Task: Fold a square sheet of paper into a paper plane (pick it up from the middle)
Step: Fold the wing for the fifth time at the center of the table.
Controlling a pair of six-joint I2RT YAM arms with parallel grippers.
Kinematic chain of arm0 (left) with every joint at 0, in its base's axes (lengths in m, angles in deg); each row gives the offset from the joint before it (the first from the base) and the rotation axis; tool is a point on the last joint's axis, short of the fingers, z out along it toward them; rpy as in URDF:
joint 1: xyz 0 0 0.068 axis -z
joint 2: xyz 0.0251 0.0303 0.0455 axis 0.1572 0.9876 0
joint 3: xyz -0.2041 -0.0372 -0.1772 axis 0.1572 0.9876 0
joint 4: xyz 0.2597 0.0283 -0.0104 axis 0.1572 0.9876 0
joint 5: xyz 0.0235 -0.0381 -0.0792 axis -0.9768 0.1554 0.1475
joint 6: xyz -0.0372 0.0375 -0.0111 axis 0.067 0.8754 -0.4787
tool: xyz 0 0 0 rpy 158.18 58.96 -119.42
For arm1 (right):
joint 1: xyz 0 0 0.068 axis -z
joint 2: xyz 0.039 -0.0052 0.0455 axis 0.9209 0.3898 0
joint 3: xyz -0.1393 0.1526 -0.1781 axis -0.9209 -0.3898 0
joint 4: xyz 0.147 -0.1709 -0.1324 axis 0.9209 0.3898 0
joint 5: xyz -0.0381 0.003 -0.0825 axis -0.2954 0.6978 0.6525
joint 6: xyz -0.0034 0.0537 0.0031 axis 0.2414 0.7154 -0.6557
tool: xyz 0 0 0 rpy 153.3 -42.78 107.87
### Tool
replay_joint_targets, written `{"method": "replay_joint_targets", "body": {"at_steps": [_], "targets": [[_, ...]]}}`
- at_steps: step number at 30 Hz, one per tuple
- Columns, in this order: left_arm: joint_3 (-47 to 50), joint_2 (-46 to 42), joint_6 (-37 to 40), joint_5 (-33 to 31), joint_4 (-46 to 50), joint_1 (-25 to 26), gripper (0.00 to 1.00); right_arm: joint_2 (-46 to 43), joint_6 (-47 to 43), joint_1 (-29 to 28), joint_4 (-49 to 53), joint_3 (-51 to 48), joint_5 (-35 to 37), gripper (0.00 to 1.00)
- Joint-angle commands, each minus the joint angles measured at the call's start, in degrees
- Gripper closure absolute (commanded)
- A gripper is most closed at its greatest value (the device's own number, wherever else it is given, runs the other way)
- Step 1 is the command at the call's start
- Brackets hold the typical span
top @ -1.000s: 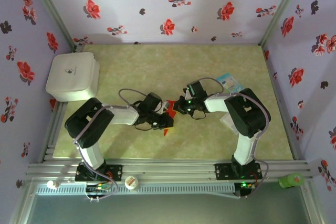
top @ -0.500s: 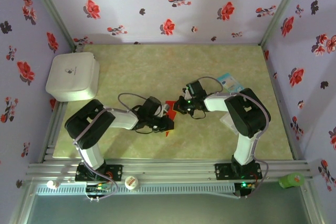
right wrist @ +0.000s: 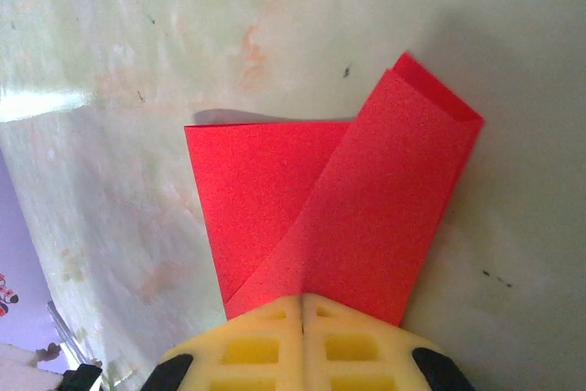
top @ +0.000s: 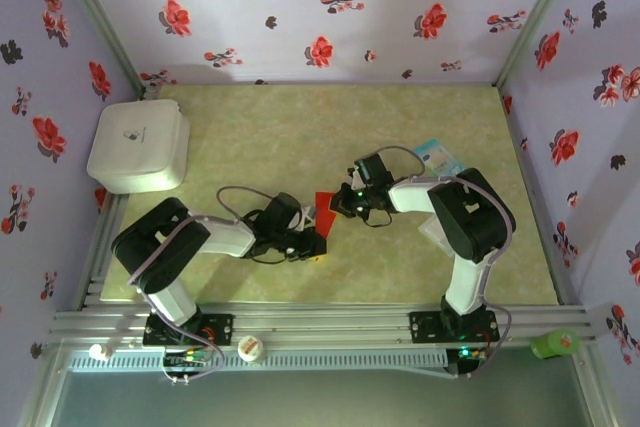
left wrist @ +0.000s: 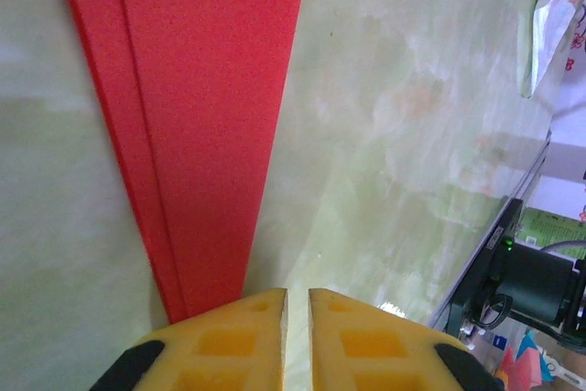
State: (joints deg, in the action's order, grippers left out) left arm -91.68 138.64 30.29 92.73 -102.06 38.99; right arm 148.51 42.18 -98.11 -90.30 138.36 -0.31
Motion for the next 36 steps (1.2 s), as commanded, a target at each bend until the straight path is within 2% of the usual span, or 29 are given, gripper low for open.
{"method": "replay_joint_targets", "body": {"at_steps": [1, 9, 18, 24, 27, 31, 36], "targets": [[2.8, -0.4, -2.9, 1.6, 2.0, 1.6, 0.85, 1.9, -1.6, 0.5, 7.6, -1.3, 7.2, 1.00], [3.4, -1.6, -2.5, 1.1, 5.7, 2.5, 0.86, 1.8, -1.7, 0.5, 8.2, -1.5, 7.7, 1.00], [0.5, -4.6, 2.6, -1.6, 17.7, 3.1, 0.87, 1.6, -1.9, 0.5, 8.3, -1.5, 7.9, 1.00], [-0.5, -13.1, 3.8, -4.0, 16.0, 2.4, 0.87, 1.3, -1.6, 0.5, 8.1, -1.6, 7.4, 1.00], [-1.6, -16.0, 5.2, -5.1, 16.9, -0.1, 0.85, 1.3, -1.5, 0.5, 7.9, -1.4, 7.2, 1.00], [-6.0, -12.4, 8.5, -2.9, 18.2, -4.2, 0.85, 1.6, -1.5, 0.6, 7.8, -1.2, 7.0, 1.00], [-14.8, -4.4, 10.6, -0.2, 19.2, -4.8, 0.87, 1.4, -1.3, 0.4, 7.9, -1.2, 6.8, 1.00]]}}
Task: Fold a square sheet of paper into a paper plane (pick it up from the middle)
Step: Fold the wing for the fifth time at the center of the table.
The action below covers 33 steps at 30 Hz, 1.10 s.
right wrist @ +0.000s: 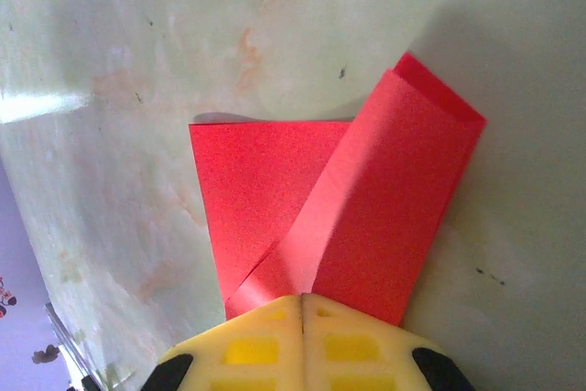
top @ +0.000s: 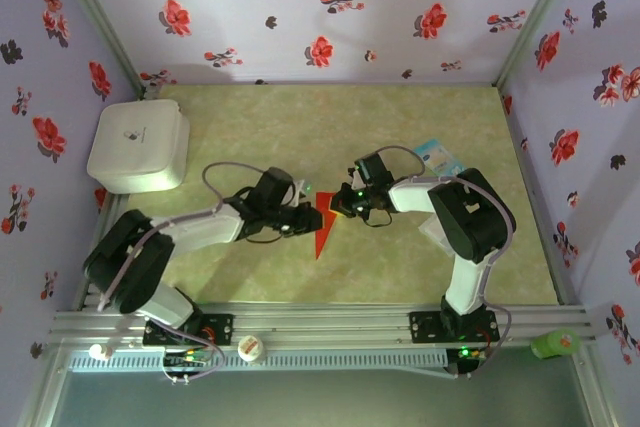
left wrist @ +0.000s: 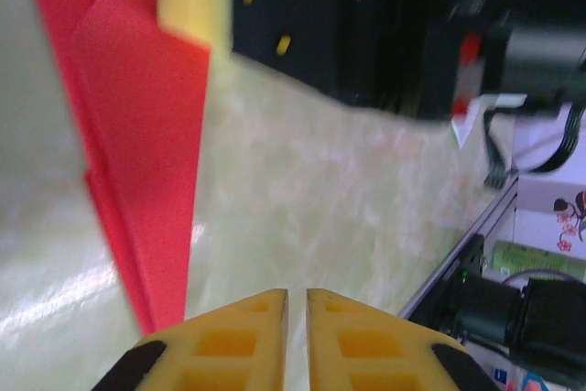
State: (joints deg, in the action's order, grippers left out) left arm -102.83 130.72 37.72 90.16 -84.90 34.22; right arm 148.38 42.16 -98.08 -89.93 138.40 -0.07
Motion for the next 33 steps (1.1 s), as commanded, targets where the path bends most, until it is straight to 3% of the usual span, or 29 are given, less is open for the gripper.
{"method": "replay_joint_targets", "body": {"at_steps": [1, 7, 13, 23, 33], "targets": [[-4.4, 4.9, 3.2, 2.7, 2.1, 0.0, 0.87, 1.6, -1.2, 0.4, 7.5, -1.3, 6.5, 1.00], [-4.6, 11.4, 2.7, 3.9, 0.9, 0.2, 0.88, 2.1, -1.4, 0.5, 7.6, -1.2, 6.2, 1.00], [-4.5, 14.7, 5.5, -0.9, 6.0, 1.3, 0.93, 1.8, -1.4, 0.5, 7.5, -0.5, 5.8, 1.00], [-1.1, 13.6, 9.7, -6.3, 14.7, 3.8, 0.94, 1.0, -3.0, 1.1, 10.7, 1.5, 6.6, 1.00], [-0.3, 12.0, 9.3, -8.5, 12.6, 3.8, 0.95, -4.4, -4.0, 0.9, 7.5, 0.5, 6.1, 0.94]]}}
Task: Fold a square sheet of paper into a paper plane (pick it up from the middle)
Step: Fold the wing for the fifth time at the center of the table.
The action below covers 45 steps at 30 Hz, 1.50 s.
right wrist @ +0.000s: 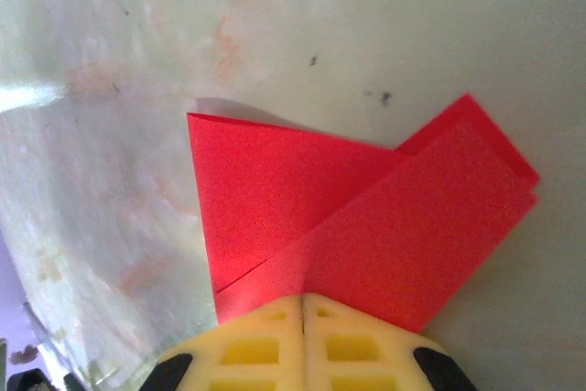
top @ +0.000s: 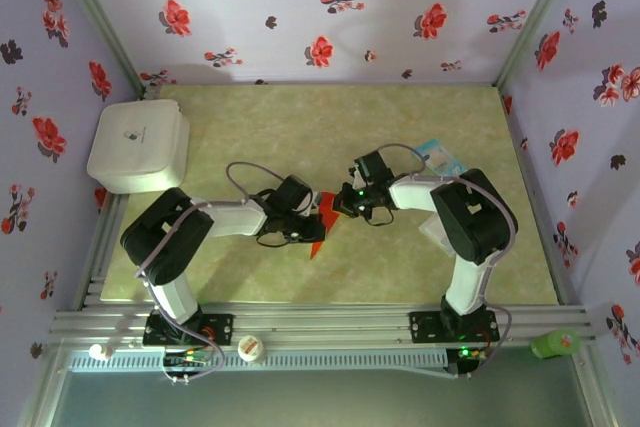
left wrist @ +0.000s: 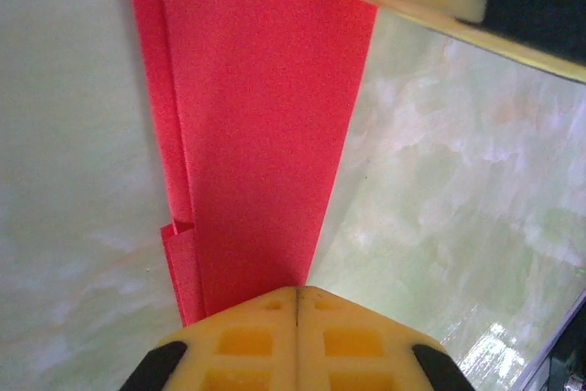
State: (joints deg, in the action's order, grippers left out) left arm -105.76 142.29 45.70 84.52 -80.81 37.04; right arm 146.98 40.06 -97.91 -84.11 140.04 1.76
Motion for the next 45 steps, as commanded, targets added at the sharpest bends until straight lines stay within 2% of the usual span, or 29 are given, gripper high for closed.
{"method": "replay_joint_targets", "body": {"at_steps": [1, 6, 13, 21, 26, 29, 33, 40, 45], "targets": [[2.5, 0.3, 1.3, -3.0, 8.3, 0.9, 0.95, -3.9, -1.7, 0.6, 0.3, -1.7, 4.0, 0.94], [2.0, 0.4, 1.5, -3.0, 7.7, 0.9, 0.96, -3.3, 0.4, 0.2, -9.2, -4.7, -1.0, 0.95], [2.4, 0.3, 0.6, -2.6, 6.5, 0.9, 0.96, 1.6, 0.6, 3.4, -6.9, -3.8, 1.8, 0.96], [3.4, 0.0, -1.2, -2.3, 4.3, 1.0, 0.97, 2.1, 0.8, 8.2, -7.9, -2.5, 1.3, 0.95], [3.7, -0.2, -4.2, -2.6, 1.6, 1.0, 0.97, -2.1, 0.1, 9.0, -6.5, -2.2, 0.6, 0.92], [3.2, -0.4, -10.0, -7.0, -0.7, 2.1, 0.96, -6.8, -0.9, 9.0, -4.0, -3.3, 3.0, 0.89], [0.1, -1.1, -13.5, -8.5, -4.2, 3.2, 0.89, -11.3, -1.3, 9.0, -2.1, -5.7, 5.0, 0.86], [-3.3, -7.8, -11.2, -10.1, -0.3, 3.1, 0.74, -16.2, -1.7, 8.9, -0.5, -9.5, 5.2, 0.82], [-1.9, -11.2, -9.7, -11.2, 2.8, -0.5, 0.71, -16.1, 0.7, 8.7, -4.4, -11.8, 2.3, 0.80]]}}
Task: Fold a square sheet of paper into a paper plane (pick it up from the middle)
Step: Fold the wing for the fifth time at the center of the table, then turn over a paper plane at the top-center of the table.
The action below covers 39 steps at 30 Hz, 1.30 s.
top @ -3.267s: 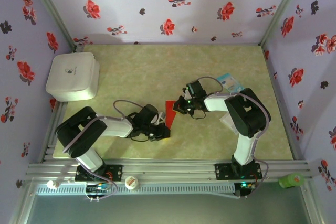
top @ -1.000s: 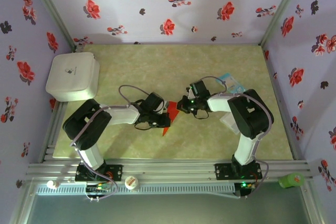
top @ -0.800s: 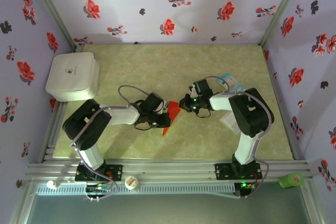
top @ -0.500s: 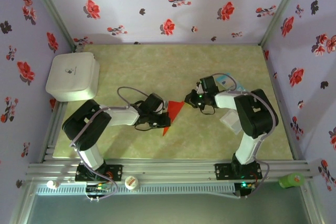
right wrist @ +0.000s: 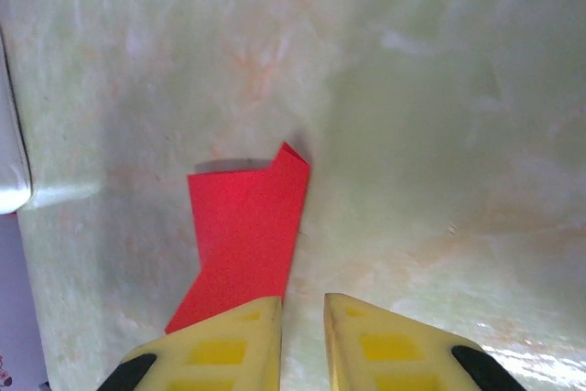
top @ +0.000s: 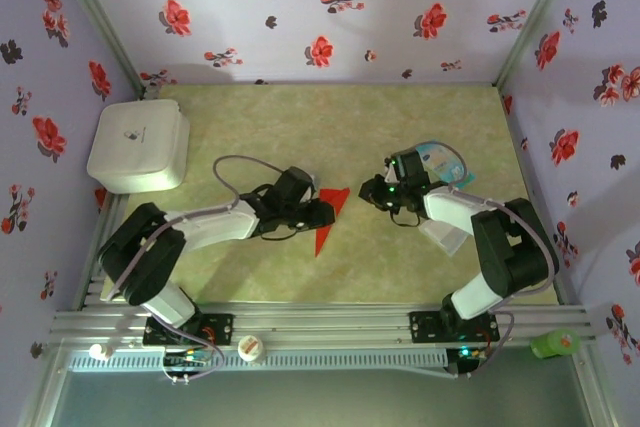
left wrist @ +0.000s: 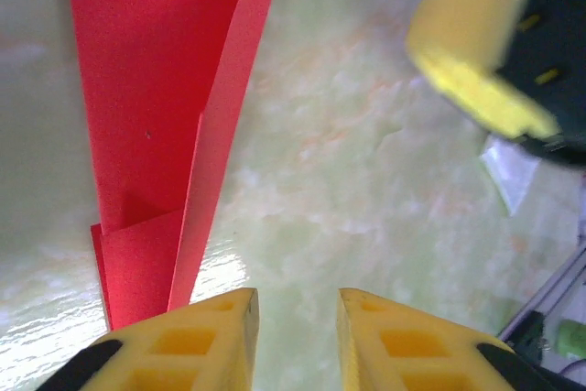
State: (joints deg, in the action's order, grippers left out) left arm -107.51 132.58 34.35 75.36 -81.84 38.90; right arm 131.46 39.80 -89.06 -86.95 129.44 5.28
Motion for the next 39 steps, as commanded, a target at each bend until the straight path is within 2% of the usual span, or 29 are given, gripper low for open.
{"method": "replay_joint_targets", "body": {"at_steps": [1, 6, 13, 28, 39], "targets": [[0.1, -1.7, 2.1, -1.8, 4.2, -3.2, 0.71, -0.4, 1.4, -0.2, -2.0, -1.4, -1.5, 0.80], [-0.7, 0.7, 5.0, 2.2, 6.5, -7.0, 0.73, 0.6, 2.2, -1.5, -3.2, -1.0, -1.8, 0.80], [-4.1, 5.7, 8.3, 7.6, 8.8, -7.3, 0.72, 1.0, 2.7, -2.1, -3.1, -0.7, -1.4, 0.80], [-6.3, 10.6, 10.7, 8.1, 12.1, -6.6, 0.71, 0.8, 3.0, -2.3, -2.5, -0.8, -0.8, 0.78], [-6.3, 12.7, 11.0, 8.6, 10.9, -5.9, 0.71, 1.1, 3.1, -2.7, -2.5, -0.9, -0.8, 0.77]]}}
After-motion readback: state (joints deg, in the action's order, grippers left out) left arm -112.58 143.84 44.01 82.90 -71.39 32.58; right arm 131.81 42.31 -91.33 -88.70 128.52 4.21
